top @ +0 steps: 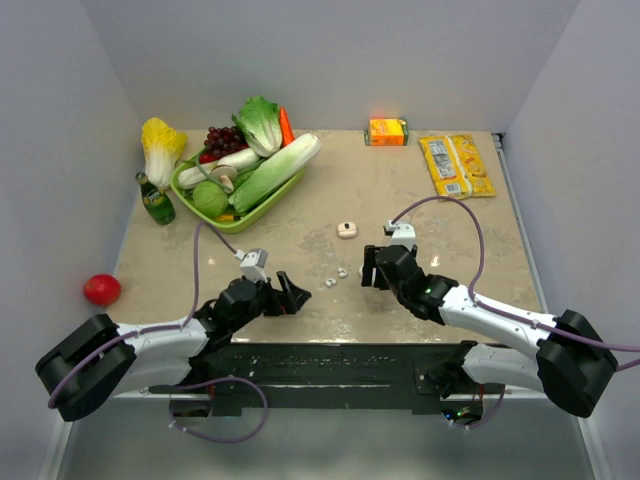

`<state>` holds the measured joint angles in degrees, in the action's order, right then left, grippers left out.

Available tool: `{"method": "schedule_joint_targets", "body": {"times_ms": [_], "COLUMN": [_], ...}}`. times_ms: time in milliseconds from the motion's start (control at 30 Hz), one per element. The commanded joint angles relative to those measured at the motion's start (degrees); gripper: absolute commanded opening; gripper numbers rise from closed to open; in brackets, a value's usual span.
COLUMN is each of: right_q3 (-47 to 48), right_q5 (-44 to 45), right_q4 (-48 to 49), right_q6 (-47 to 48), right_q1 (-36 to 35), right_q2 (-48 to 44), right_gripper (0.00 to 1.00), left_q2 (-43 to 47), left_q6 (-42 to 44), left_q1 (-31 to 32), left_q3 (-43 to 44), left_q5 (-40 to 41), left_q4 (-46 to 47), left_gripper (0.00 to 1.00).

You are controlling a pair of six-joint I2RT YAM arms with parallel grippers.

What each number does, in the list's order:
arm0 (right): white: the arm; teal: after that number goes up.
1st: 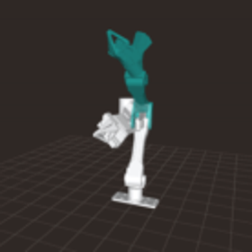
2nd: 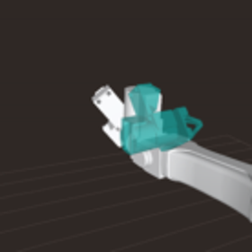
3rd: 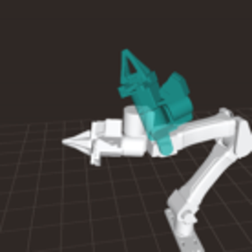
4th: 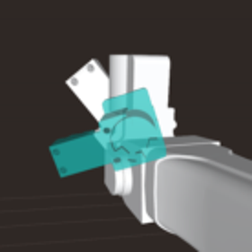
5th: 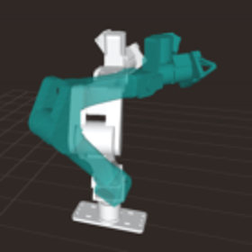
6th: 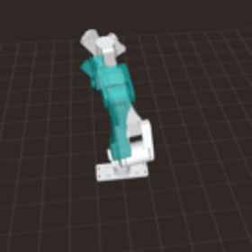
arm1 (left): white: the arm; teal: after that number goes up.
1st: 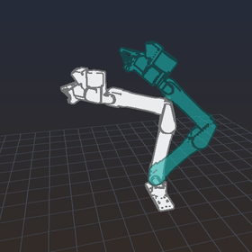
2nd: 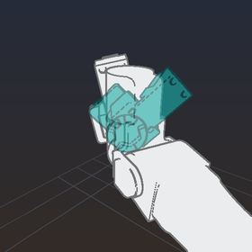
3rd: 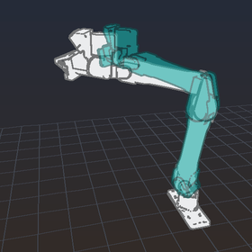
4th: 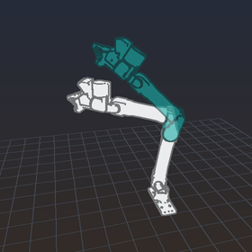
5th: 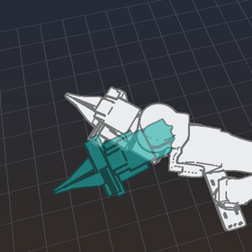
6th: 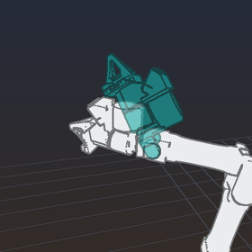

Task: Insert the wireless bluetooth earbuds into the charging case
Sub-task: Pick up the charging case at the center of the board.

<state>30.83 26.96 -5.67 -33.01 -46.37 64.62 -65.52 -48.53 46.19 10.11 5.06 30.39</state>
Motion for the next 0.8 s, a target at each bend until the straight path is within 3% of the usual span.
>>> {"method": "schedule_joint_targets", "body": {"times_ms": [0, 233, 367, 433, 533, 667, 767], "right_q3": [0.55, 2.92, 3.1, 1.87, 0.9, 0.55, -0.24], "right_q5": [-0.33, -1.65, 2.12, 3.62, 3.8, 3.63, 2.58], "right_q4": [3.38, 4.62, 2.86, 2.42, 0.58, -3.81, -5.57], "right_q6": [-1.61, -2.31, -5.21, -6.7, -7.94, -9.26, -9.79], "right_q1": [0.49, 1.72, 1.72, 1.81, 1.81, 1.81, 1.72], "right_q2": [0.59, 8.32, 6.23, 1.66, -4.14, -10.38, -15.92], "right_gripper": [0.76, 0.77, 0.73, 0.71, 0.69, 0.66, 0.66], "left_q2": [7.84, 10.76, 9.97, 9.62, 8.31, -1.33, -10.46], "left_q6": [-4.99, -8.24, -7.46, -3.17, 3.96, 11.51, 15.47], "left_q1": [0.04, -0.14, -0.14, -0.05, -0.05, 0.3, 1.43], "left_q3": [-8.33, -16.7, -16.18, -14.34, -6.18, 7.51, 17.18], "left_q5": [2.58, 2.15, -0.13, -1.62, -3.12, -4.79, -7.61], "left_q4": [13.71, 28.22, 25.79, 24.37, 13.17, 6.01, 0.12], "left_gripper": [1.0, 0.93, 0.82, 0.75, 0.69, 0.65, 0.72]}}
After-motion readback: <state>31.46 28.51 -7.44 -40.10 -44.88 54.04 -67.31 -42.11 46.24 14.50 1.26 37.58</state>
